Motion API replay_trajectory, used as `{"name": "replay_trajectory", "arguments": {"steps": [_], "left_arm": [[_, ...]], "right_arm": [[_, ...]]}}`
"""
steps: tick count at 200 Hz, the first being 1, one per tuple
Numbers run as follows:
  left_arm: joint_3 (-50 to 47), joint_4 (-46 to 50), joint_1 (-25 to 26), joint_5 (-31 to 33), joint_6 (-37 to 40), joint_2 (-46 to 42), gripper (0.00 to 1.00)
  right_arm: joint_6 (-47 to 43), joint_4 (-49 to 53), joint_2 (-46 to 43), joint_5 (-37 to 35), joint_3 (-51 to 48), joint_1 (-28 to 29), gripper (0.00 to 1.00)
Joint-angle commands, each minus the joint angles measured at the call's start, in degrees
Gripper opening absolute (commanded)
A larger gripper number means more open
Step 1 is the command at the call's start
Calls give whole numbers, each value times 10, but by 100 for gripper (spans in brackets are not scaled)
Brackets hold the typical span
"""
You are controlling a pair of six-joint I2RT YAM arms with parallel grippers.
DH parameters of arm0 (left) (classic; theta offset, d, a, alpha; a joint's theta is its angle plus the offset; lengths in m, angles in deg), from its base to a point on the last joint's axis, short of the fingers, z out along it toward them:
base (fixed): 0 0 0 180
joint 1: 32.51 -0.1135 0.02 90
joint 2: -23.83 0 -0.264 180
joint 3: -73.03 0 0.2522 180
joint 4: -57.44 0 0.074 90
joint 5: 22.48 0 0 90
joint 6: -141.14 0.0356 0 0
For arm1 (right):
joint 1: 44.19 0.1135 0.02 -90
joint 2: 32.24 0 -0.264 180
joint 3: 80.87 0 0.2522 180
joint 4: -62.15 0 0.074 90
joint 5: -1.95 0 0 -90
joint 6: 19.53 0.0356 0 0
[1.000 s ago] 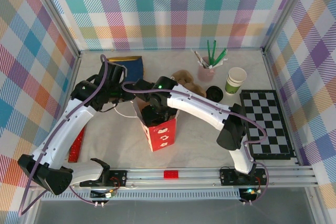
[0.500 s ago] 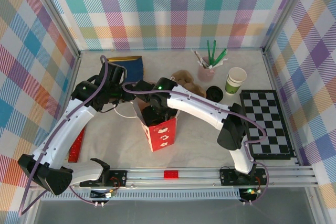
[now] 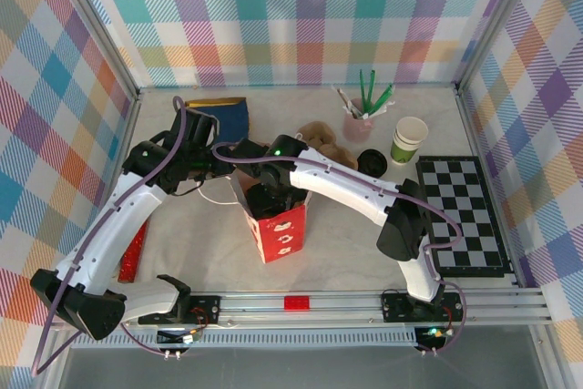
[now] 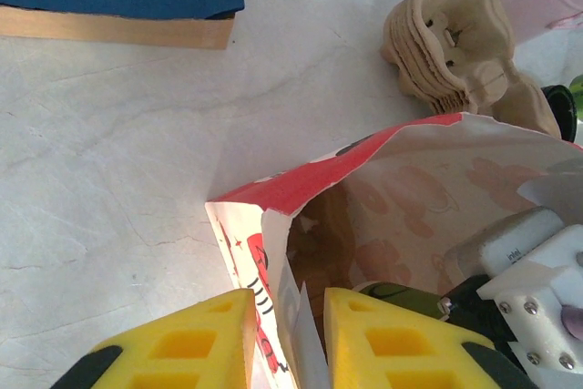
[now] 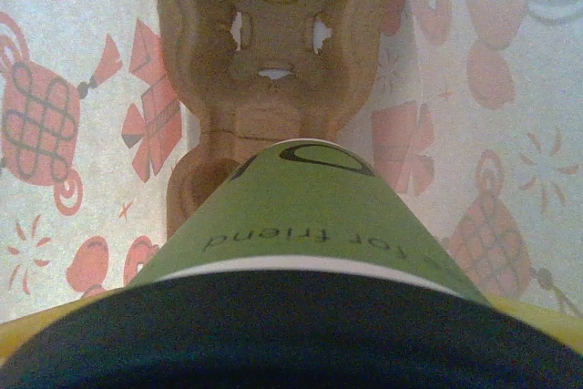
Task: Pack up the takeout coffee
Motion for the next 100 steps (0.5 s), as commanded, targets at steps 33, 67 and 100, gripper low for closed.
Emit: {"name": "replay_trajectory", "arguments": {"steps": [33,67,100], "left_arm": [[-7,-35,3,-27,-9,-12,27],[-6,-34,3,-23,-9,-14,27],[-2,-31,3,-24,-8,-9,26]], "right_arm": [[0,1,-1,8,-7,3,33],[4,-3,1,8,-13,3,33],[10,-16,-3,6,-30,4,33]]}}
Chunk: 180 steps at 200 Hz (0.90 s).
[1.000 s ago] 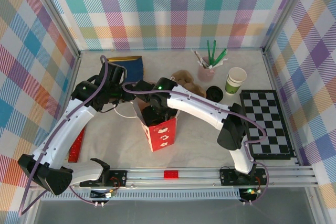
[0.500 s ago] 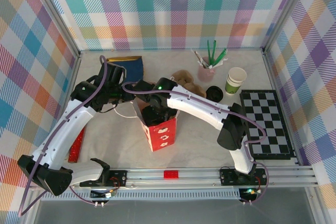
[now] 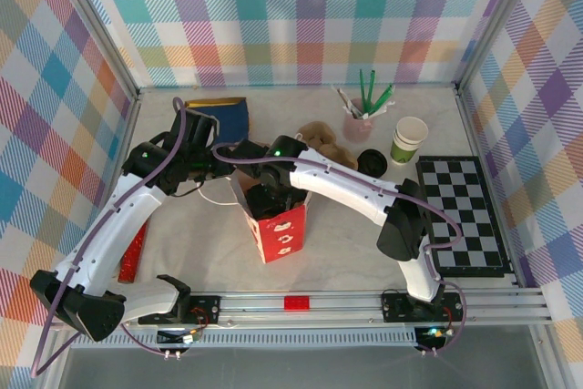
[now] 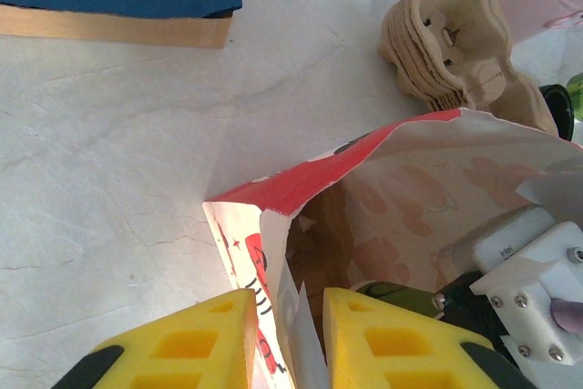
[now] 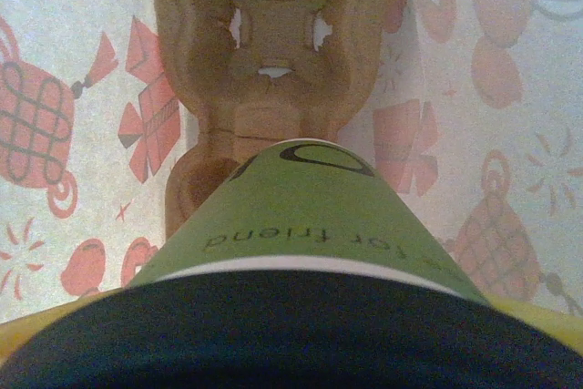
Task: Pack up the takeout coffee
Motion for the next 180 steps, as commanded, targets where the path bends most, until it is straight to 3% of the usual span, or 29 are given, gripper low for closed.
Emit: {"name": "replay_trajectory", "arguments": {"steps": [1,180], "left_arm": [[4,-26,3,-22,-8,-6,26],[-2,-31,3,-14,-11,-13,25]], "right_arm": [[9,-8,-2,4,-19,5,33],[31,-12,2,29,-26,10,34]]}}
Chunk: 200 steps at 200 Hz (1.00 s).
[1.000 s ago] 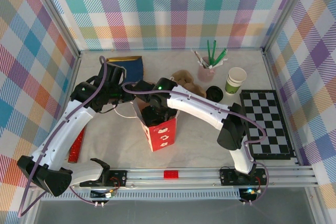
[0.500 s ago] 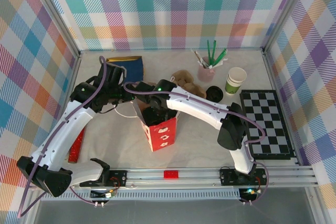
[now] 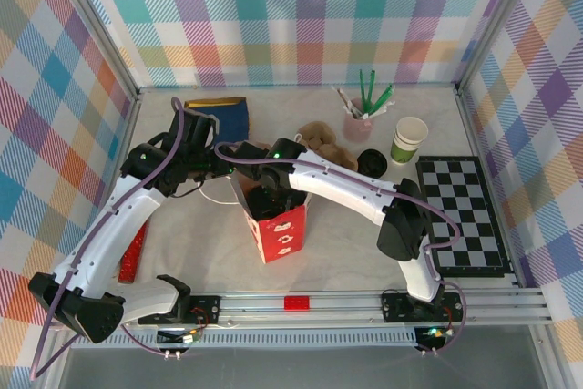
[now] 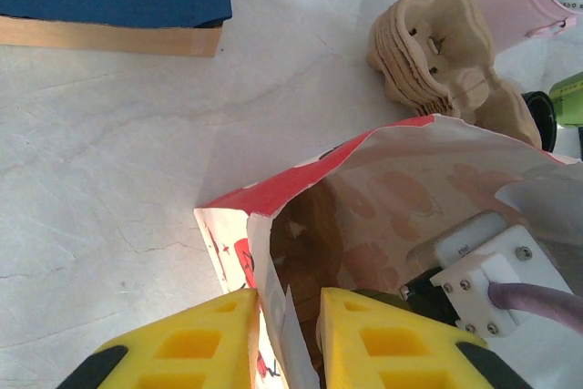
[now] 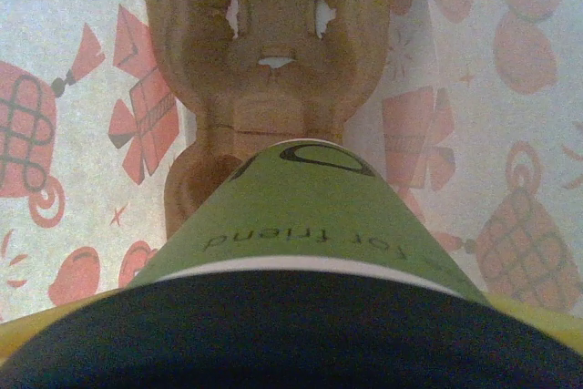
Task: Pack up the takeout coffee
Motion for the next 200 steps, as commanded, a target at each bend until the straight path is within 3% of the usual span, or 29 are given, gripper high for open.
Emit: {"name": "replay_trajectory", "arguments": {"steps": [1,200], "left_arm": [[-2,-22,2,-11,-8,-7,25],[8,-20,2,-5,-11,-12,24]], "right_arm": [[11,0,3,17,-7,10,34],[30,9,5,18,-14,18,36]]}}
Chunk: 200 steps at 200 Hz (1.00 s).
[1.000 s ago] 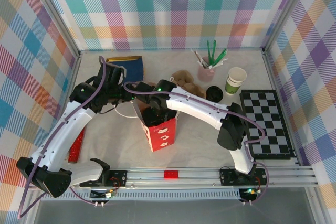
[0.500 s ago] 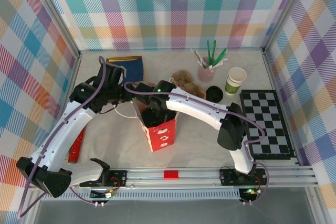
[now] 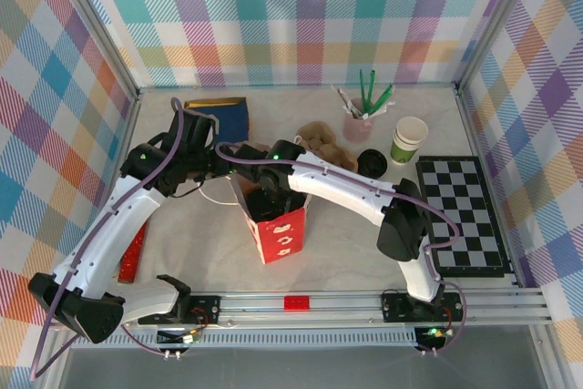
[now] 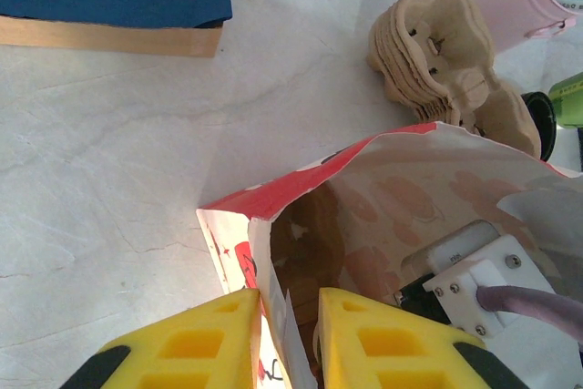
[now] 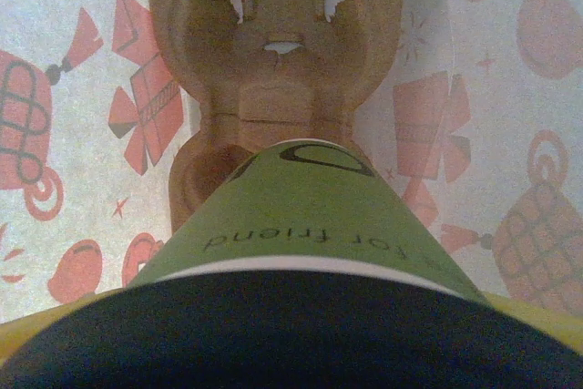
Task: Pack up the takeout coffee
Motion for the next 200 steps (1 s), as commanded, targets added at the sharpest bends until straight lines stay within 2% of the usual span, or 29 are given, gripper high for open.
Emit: {"name": "replay_trajectory", "arguments": {"steps": [1,200], "left_arm": [[8,-20,2,-5,-9,-12,24],[10,-21,2,4,-12,-13,24]], "right_arm": [[11,8,5,5,-8,14,36],[12,-5,3,5,-19,15,35]]}}
